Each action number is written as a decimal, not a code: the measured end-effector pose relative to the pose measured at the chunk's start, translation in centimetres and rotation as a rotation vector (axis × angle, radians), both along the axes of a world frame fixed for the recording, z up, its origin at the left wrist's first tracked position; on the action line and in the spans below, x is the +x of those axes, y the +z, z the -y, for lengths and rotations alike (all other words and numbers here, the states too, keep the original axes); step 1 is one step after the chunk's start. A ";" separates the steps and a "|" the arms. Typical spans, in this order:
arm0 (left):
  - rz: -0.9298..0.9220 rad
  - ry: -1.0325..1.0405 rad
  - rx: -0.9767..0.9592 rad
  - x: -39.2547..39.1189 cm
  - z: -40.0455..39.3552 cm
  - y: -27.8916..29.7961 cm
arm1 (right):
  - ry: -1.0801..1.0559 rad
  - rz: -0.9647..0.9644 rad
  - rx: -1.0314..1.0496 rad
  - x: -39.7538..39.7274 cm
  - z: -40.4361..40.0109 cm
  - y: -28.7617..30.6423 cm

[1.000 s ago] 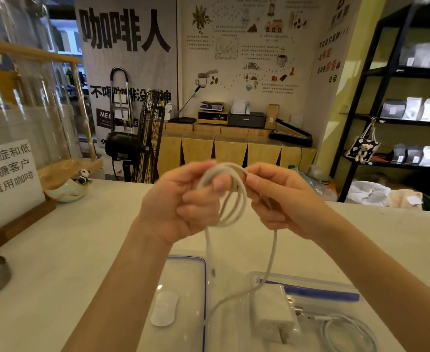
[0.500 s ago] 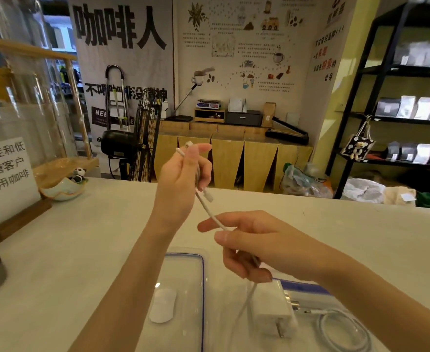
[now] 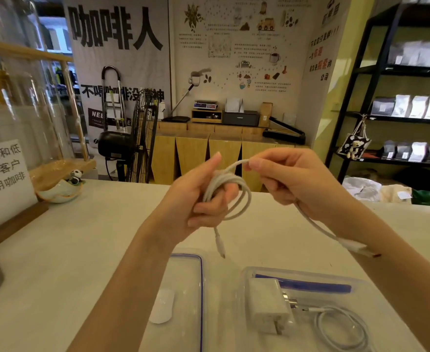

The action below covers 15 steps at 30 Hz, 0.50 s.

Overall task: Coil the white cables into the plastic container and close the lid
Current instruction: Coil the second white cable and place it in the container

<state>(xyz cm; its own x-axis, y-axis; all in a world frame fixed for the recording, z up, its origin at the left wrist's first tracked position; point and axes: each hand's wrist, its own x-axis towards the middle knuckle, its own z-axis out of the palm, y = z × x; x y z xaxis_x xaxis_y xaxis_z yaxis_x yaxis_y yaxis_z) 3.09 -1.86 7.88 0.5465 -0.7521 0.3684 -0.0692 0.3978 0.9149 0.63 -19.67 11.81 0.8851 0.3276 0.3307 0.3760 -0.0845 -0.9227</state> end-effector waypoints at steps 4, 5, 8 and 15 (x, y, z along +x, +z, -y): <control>-0.246 -0.389 -0.371 0.1 -0.7 0.9 | 0.026 -0.020 0.008 0.1 -0.4 -1.9; -0.321 -0.443 -0.451 0.3 -0.8 1.0 | 0.032 -0.034 -0.041 -0.1 -0.7 -2.4; -0.452 -0.388 -0.596 0.6 -0.8 0.8 | 0.016 -0.059 -0.266 -0.7 -1.8 -3.7; -0.112 0.586 -0.300 1.3 0.1 -0.2 | 0.005 0.222 -0.809 -3.1 -3.7 -4.8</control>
